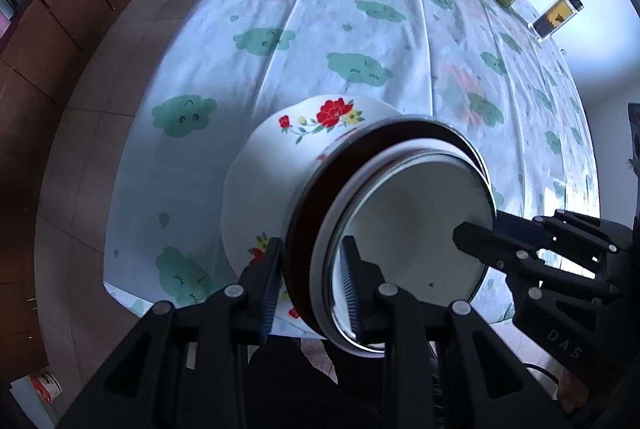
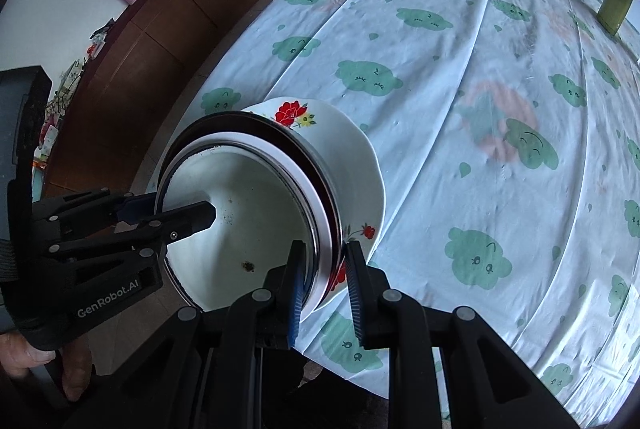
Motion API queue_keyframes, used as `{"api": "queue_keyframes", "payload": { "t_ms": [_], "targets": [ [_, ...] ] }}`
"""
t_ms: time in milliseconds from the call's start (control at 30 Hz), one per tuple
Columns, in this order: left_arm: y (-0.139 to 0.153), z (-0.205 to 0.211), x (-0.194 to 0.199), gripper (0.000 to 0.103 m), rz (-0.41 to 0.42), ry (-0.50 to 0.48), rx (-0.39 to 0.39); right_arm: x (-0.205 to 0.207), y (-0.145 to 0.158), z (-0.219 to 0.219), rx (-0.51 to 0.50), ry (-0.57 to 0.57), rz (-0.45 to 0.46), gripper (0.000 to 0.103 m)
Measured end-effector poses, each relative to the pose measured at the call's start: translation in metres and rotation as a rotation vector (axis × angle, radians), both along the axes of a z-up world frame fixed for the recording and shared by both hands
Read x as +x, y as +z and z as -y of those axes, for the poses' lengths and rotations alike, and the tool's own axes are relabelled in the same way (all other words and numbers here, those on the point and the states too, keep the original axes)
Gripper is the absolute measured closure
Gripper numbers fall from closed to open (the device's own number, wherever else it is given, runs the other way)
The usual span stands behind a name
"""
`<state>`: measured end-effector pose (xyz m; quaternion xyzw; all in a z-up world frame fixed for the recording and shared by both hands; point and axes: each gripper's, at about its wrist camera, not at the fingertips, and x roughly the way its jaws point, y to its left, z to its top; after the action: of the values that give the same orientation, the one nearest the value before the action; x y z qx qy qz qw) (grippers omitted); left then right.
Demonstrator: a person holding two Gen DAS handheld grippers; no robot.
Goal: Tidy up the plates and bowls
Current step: 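Lower the bowl stack onto the red-flower plate with both tools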
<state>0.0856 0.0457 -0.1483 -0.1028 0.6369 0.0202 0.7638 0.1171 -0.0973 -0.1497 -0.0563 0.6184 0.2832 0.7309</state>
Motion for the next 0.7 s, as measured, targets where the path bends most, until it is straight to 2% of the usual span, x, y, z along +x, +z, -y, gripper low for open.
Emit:
{"api": "queue_keyframes", "payload": {
  "t_ms": [167,500,700],
  "targets": [
    [-0.007,-0.002,0.003,0.077,-0.022,0.006,-0.028,0.005,-0.006,0.003,0.005,-0.017,-0.017,0.081],
    [-0.015,-0.007,0.009,0.078,-0.037,0.028,-0.025,0.013,-0.007,0.0,0.019,-0.021,-0.016,0.081],
    [-0.02,-0.008,0.01,0.073,-0.048,0.033,-0.036,0.017,-0.012,-0.002,0.02,-0.027,-0.014,0.08]
  ]
}}
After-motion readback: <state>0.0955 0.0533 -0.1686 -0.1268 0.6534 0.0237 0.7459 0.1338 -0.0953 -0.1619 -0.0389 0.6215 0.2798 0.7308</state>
